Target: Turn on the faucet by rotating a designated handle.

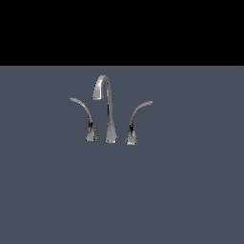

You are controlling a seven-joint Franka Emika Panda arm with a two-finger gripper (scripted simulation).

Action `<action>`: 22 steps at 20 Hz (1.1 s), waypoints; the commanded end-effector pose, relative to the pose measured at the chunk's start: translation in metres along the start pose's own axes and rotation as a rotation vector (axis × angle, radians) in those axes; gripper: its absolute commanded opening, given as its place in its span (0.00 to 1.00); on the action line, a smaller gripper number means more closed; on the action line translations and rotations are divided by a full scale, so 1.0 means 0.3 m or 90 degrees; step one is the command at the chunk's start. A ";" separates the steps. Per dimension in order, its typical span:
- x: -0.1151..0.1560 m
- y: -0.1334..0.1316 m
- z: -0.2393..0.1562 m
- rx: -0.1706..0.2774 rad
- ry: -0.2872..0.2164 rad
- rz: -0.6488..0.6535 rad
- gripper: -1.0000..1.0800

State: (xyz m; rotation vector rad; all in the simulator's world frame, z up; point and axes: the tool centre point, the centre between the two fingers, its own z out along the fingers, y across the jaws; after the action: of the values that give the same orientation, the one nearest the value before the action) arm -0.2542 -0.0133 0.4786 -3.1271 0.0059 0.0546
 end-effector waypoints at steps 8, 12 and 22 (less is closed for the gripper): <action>0.016 -0.012 0.018 0.000 0.000 0.019 0.00; 0.040 -0.028 0.044 0.001 0.001 0.047 0.00; 0.158 -0.089 0.161 0.003 0.003 0.174 0.00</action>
State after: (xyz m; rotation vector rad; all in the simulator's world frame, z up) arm -0.2148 0.0109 0.4359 -3.1047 0.3740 0.0495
